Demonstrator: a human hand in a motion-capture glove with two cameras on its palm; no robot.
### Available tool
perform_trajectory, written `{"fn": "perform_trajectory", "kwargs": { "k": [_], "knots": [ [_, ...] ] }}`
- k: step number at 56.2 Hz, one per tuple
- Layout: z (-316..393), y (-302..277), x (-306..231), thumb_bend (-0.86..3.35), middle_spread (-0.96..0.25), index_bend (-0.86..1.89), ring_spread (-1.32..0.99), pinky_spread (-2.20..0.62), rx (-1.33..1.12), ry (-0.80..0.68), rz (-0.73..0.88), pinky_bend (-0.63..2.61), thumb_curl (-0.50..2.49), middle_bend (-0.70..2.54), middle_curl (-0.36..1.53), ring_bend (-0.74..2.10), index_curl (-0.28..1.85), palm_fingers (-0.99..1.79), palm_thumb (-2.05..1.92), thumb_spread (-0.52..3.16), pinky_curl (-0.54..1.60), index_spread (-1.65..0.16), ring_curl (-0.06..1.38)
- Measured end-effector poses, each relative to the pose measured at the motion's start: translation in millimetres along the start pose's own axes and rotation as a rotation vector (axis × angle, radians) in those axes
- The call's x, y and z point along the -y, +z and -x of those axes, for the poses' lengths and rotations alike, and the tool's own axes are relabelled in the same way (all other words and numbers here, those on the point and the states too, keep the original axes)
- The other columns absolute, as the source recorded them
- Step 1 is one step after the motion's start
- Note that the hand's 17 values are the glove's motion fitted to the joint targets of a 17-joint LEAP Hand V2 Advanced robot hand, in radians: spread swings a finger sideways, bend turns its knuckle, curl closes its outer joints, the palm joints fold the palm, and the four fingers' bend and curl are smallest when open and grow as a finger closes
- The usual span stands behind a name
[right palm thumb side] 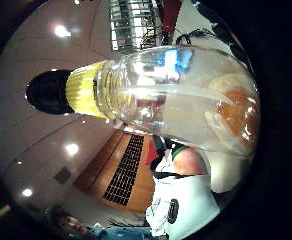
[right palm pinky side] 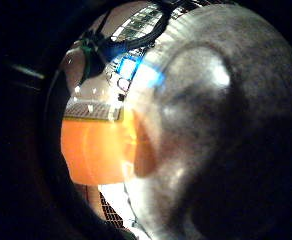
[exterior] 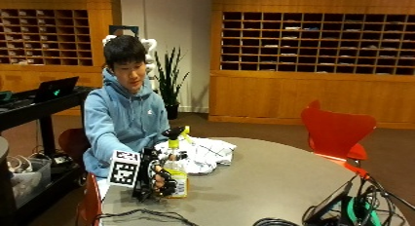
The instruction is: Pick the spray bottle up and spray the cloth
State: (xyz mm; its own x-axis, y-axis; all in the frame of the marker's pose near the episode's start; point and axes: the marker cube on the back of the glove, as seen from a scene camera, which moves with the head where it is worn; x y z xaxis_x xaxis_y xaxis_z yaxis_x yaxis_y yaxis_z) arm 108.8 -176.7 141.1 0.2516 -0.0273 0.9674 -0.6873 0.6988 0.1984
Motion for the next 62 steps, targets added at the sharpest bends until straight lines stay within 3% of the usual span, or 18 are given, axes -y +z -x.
{"fn": "perform_trajectory", "kwargs": {
  "k": [6,17,28,37,43,49,62],
  "knots": [
    [3.6,-0.2,-2.1,-0.01,-0.1,0.07,-0.07,0.0,-0.053,0.102,0.044,0.65,0.4,0.3,0.36,0.65,0.14,0.66,0.78,0.85,0.35,-0.27,0.34],
    [1.6,2.9,7.7,-0.02,-0.16,-0.03,-0.19,-0.23,-0.091,0.12,-0.002,0.74,0.41,0.3,0.38,0.76,0.08,0.95,0.86,0.79,0.38,-0.3,0.38],
    [1.7,6.2,9.6,-0.01,-0.2,0.22,-0.22,-0.29,-0.065,0.103,0.027,0.59,0.45,0.31,0.39,0.61,0.19,1.18,0.97,0.71,0.37,-0.31,0.38],
    [5.2,9.7,9.4,-0.02,-0.2,0.2,-0.24,-0.32,-0.051,0.105,0.045,0.56,0.48,0.25,0.39,0.52,0.27,1.23,0.99,0.66,0.38,-0.3,0.37],
    [19.6,10.5,9.3,-0.03,-0.19,0.17,-0.24,-0.31,-0.117,0.071,0.149,0.56,0.49,0.24,0.39,0.49,0.3,1.26,0.99,0.63,0.37,-0.29,0.36],
    [49.4,8.4,9.6,-0.03,-0.19,0.16,-0.24,-0.31,-0.276,-0.058,0.349,0.55,0.5,0.25,0.4,0.49,0.32,1.27,0.99,0.61,0.37,-0.29,0.37],
    [124.6,19.6,-16.7,-0.04,-0.18,0.16,-0.23,-0.28,-0.674,-0.282,0.591,0.53,0.52,0.26,0.4,0.49,0.35,1.28,0.98,0.57,0.37,-0.28,0.38]
  ]
}}
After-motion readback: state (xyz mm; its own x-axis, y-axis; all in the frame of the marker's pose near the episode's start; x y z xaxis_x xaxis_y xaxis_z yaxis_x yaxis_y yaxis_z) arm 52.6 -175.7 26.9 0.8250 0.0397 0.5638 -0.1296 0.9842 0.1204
